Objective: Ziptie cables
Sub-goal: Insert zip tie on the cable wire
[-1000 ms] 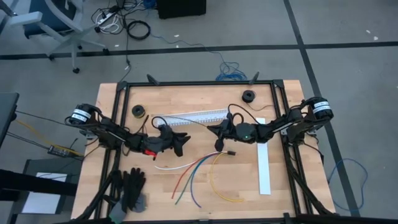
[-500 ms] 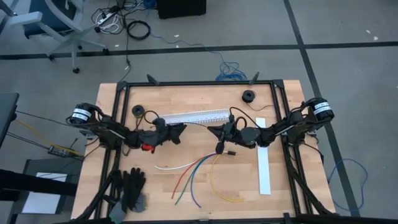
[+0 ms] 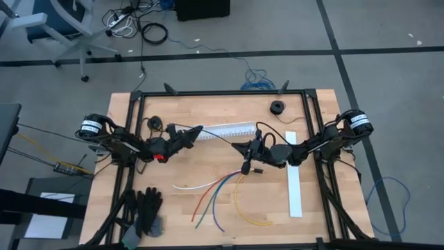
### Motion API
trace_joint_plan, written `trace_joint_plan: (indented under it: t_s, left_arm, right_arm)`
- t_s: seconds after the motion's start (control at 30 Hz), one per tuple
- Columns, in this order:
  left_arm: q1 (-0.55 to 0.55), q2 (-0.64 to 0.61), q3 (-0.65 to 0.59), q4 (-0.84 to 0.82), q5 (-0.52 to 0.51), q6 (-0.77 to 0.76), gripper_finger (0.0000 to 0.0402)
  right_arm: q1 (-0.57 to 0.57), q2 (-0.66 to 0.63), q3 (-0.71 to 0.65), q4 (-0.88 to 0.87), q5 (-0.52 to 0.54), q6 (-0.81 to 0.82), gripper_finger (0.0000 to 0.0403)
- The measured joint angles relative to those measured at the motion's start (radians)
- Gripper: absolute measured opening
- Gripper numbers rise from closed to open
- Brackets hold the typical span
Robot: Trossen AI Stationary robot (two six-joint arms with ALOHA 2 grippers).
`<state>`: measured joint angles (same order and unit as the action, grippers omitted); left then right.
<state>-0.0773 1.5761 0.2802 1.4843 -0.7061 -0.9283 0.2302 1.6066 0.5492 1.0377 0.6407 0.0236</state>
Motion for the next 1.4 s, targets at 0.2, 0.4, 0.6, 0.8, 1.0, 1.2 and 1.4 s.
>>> trace_joint_plan:
  t_s: [0.2,0.4,0.6,0.8,1.0,1.2,1.4]
  left_arm:
    - [0.001,0.000,0.000,0.077,0.100,0.004,0.0122]
    - [0.001,0.000,0.000,0.076,0.145,0.003,0.0122]
    - [0.011,0.000,0.000,0.084,0.143,0.004,0.0122]
    - [0.026,0.000,0.000,0.086,0.136,0.001,0.0122]
    - [0.044,0.000,0.000,0.086,0.090,0.000,0.0122]
    - [0.059,0.000,0.000,0.086,0.067,-0.003,0.0112]
    - [0.065,0.000,0.000,0.086,0.060,-0.026,0.0086]
  right_arm:
    - [0.000,0.000,0.038,-0.047,0.070,-0.039,0.0000]
    - [-0.001,0.000,0.065,-0.051,0.067,-0.096,0.0000]
    - [0.003,0.000,0.072,-0.084,0.066,-0.088,0.0000]
    - [0.004,0.000,0.072,-0.165,0.063,-0.029,0.0000]
    - [0.005,0.000,0.072,-0.184,0.066,-0.017,0.0000]
    - [0.013,0.000,0.072,-0.241,0.116,0.012,0.0000]
    - [0.019,0.008,0.072,-0.270,0.190,0.053,0.0000]
